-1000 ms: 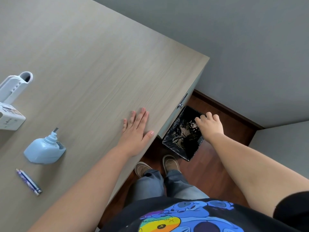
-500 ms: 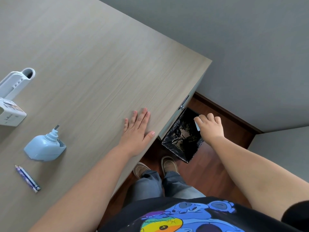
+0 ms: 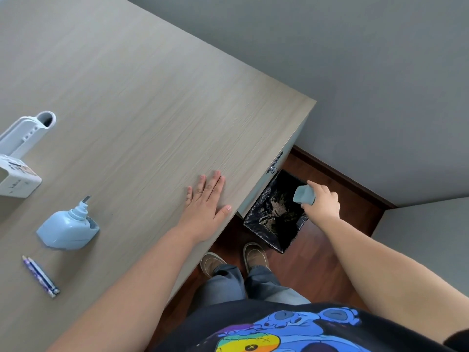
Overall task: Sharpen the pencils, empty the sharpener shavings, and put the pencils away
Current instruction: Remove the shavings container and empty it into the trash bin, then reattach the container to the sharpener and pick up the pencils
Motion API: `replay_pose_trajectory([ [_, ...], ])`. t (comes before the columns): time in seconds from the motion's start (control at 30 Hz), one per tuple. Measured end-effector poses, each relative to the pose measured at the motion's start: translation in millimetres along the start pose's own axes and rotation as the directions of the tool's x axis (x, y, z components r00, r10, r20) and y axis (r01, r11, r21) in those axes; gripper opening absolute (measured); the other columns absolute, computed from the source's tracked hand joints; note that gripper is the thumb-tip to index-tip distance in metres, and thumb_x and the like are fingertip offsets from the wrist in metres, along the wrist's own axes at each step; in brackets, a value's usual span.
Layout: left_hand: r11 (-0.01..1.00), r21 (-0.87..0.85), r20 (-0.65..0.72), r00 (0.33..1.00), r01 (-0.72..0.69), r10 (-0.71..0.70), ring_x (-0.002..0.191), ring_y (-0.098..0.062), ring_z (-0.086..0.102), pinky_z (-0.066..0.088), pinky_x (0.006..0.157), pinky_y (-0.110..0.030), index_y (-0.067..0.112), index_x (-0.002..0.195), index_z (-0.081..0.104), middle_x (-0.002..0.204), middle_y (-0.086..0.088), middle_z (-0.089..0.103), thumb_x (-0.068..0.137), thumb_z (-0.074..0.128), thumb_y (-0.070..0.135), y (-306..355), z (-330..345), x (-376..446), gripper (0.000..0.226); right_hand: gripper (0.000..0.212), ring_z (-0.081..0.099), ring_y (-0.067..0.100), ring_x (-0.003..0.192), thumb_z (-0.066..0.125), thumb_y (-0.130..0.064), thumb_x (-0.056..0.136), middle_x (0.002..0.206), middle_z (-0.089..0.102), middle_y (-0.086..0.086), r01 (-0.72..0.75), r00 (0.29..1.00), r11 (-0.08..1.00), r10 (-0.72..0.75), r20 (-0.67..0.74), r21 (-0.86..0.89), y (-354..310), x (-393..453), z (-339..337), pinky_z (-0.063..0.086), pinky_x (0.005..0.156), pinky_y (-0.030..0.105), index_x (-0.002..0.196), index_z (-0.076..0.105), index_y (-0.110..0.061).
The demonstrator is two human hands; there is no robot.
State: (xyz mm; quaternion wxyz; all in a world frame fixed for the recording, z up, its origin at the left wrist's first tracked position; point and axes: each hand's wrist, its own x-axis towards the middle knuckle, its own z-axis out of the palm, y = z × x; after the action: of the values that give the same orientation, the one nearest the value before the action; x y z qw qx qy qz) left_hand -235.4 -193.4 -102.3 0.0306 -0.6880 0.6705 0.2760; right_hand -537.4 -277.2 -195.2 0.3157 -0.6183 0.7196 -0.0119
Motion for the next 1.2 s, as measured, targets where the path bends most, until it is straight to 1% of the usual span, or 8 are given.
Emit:
replay_pose_trajectory([
  [0.17,1.0,-0.013,0.044,0.999,-0.01,0.01,0.141,-0.018,-0.027,-0.01,0.117,-0.046,0.028,0.148,-0.011,0.155,0.014,-0.025,0.095,0.04,0.047,1.7,-14.7,-5.2,0.076,0.07,0.059,0.024,0.106,0.075,-0.008,0.07,0.133,0.054,0.0,-0.162,0.982,0.868,0.094,0.166,0.469,11.6,-16.9,-12.3,0.05,0.089,0.037,0.129,0.044,-0.032],
  [0.4,0.994,-0.1,-0.247,0.967,0.035,-0.059,0.145,-0.016,-0.014,-0.008,0.116,-0.041,0.029,0.149,0.01,0.159,0.012,-0.003,0.093,0.048,0.039,-20.0,-51.8,-49.6,0.068,0.067,0.055,0.019,0.094,0.067,0.008,0.077,0.128,0.055,-0.002,0.054,0.97,0.712,-0.205,0.134,0.7,-27.0,-57.2,-53.8,0.05,0.092,0.042,0.127,0.045,-0.031],
  [0.5,0.986,-0.146,-0.369,0.92,0.08,-0.129,0.146,-0.017,-0.006,-0.004,0.115,-0.042,0.032,0.145,0.025,0.158,0.009,0.012,0.087,0.043,0.05,-40.5,-69.6,-75.4,0.064,0.064,0.053,0.012,0.09,0.066,0.006,0.078,0.123,0.058,-0.006,0.147,0.928,0.688,-0.344,0.141,0.711,-72.5,-67.8,-69.2,0.048,0.082,0.027,0.122,0.047,-0.036],
  [0.6,0.972,-0.18,-0.475,0.852,0.15,-0.22,0.147,-0.022,0.006,0.005,0.115,-0.048,0.03,0.14,0.037,0.154,0.005,0.027,0.078,0.036,0.055,-64.1,-84.1,-100.3,0.067,0.065,0.054,0.012,0.096,0.069,-0.002,0.077,0.123,0.057,-0.011,0.239,0.853,0.703,-0.482,0.201,0.67,-123.0,-70.2,-68.9,0.049,0.087,0.033,0.117,0.047,-0.048],
  [0.8,0.881,-0.289,-0.563,0.679,0.374,-0.472,0.141,-0.031,0.024,0.017,0.111,-0.057,0.021,0.134,0.048,0.143,-0.003,0.042,0.08,0.065,0.028,-115.6,-102.6,-142.6,0.058,0.061,0.054,0.014,0.11,0.071,-0.013,0.078,0.131,0.052,-0.016,0.367,0.694,0.732,-0.626,0.356,0.574,-225.7,-71.6,-33.0,0.05,0.092,0.041,0.127,0.044,-0.039],
  [0.9,0.828,-0.364,-0.568,0.603,0.427,-0.561,0.132,-0.033,0.038,0.03,0.108,-0.049,0.014,0.131,0.052,0.136,-0.007,0.047,0.077,0.071,0.016,-141.9,-103.5,-161.4,0.058,0.062,0.054,0.015,0.11,0.07,-0.013,0.079,0.13,0.052,-0.011,0.379,0.624,0.741,-0.647,0.438,0.555,-274.5,-76.3,-5.8,0.05,0.094,0.041,0.128,0.044,-0.038],
  [1.07,0.767,-0.447,-0.494,0.587,0.46,-0.641,0.128,-0.024,0.043,0.035,0.106,-0.037,0.019,0.135,0.048,0.14,-0.002,0.044,0.08,0.07,0.022,-173.5,-95.0,-179.9,0.06,0.064,0.054,0.013,0.102,0.067,-0.008,0.081,0.129,0.049,-0.004,0.379,0.546,0.775,-0.628,0.554,0.505,-342.8,-88.8,42.3,0.051,0.083,0.03,0.135,0.039,-0.029],
  [1.2,0.74,-0.512,-0.414,0.629,0.437,-0.658,0.13,-0.015,0.041,0.019,0.099,-0.018,0.026,0.136,0.047,0.14,0.002,0.046,0.082,0.07,0.021,-186.6,-91.4,-185.7,0.059,0.065,0.055,0.007,0.087,0.065,-0.005,0.082,0.125,0.049,-0.002,0.412,0.495,0.793,-0.609,0.621,0.449,-374.1,-99.3,78.7,0.05,0.073,0.023,0.138,0.037,-0.024],
])
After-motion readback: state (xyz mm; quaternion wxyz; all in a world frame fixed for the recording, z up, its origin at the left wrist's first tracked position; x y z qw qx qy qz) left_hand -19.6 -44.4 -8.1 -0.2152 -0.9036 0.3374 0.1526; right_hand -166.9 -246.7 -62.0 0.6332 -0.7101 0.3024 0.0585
